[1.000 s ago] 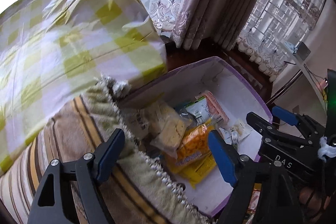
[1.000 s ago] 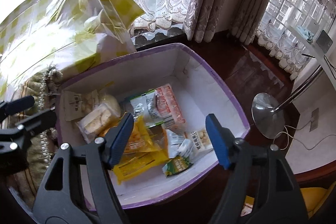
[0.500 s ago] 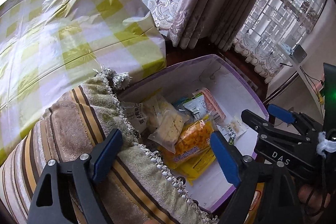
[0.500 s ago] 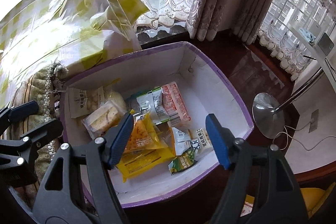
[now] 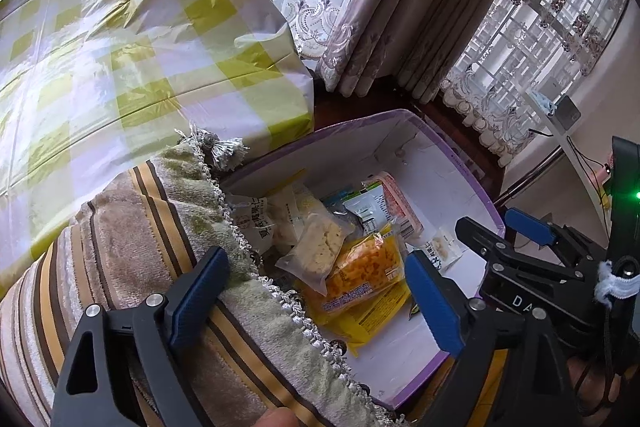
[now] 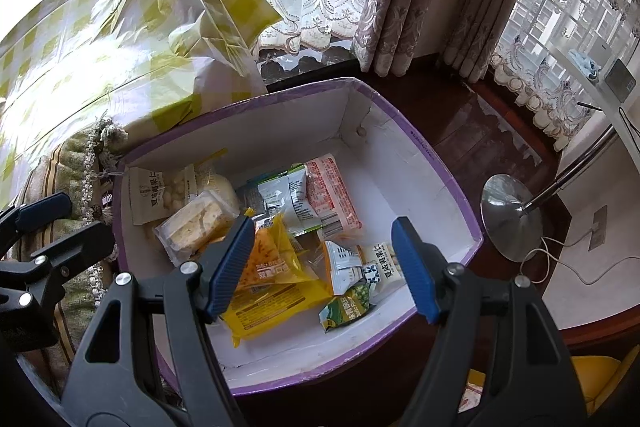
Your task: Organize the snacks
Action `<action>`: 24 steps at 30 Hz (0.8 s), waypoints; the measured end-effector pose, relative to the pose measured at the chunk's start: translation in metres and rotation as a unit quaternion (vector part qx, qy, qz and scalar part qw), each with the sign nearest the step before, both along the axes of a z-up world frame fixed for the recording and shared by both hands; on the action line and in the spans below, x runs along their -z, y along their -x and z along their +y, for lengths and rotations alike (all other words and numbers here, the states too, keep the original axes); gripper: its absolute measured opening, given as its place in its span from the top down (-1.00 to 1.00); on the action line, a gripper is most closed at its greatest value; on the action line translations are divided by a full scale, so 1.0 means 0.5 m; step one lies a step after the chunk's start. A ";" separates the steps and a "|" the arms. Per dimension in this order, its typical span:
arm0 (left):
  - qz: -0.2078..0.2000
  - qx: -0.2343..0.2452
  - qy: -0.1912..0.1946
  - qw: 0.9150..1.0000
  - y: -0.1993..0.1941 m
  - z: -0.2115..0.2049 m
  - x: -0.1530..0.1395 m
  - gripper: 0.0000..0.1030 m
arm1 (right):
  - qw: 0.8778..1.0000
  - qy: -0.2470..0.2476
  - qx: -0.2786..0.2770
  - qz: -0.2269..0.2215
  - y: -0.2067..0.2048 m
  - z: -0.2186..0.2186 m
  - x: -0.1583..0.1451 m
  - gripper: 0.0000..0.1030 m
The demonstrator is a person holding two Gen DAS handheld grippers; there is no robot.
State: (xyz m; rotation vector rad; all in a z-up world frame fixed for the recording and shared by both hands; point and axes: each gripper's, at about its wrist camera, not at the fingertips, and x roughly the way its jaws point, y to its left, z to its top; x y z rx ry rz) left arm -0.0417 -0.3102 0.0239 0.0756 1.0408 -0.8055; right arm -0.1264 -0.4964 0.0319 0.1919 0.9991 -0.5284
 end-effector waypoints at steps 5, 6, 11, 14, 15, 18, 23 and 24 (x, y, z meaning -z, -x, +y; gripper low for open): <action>-0.002 -0.001 -0.006 1.000 0.002 -0.005 0.001 -0.78 | 1.000 0.000 -0.002 0.001 -0.001 0.000 0.000 -0.43; -0.002 -0.001 -0.007 1.000 0.002 -0.006 0.001 -0.78 | 1.000 0.000 -0.001 0.001 0.000 0.001 0.001 -0.43; -0.001 -0.003 -0.006 1.000 0.001 -0.006 0.002 -0.77 | 1.000 0.000 0.000 0.000 0.001 0.001 0.000 -0.43; -0.001 -0.002 -0.006 1.000 0.001 -0.006 0.002 -0.78 | 1.000 0.000 0.000 0.001 0.001 0.002 0.001 -0.43; -0.001 -0.002 -0.006 1.000 0.001 -0.006 0.002 -0.78 | 1.000 0.000 0.000 0.001 0.001 0.001 0.001 -0.43; -0.001 -0.003 -0.007 1.000 0.002 -0.006 0.002 -0.77 | 1.000 0.000 0.001 0.001 0.001 0.000 0.000 -0.43; -0.001 -0.003 -0.006 1.000 0.001 -0.006 0.002 -0.77 | 1.000 0.001 0.000 0.000 0.003 -0.004 0.000 -0.43; -0.001 -0.003 -0.006 1.000 0.002 -0.006 0.002 -0.77 | 1.000 0.000 0.000 0.001 0.003 -0.005 0.000 -0.43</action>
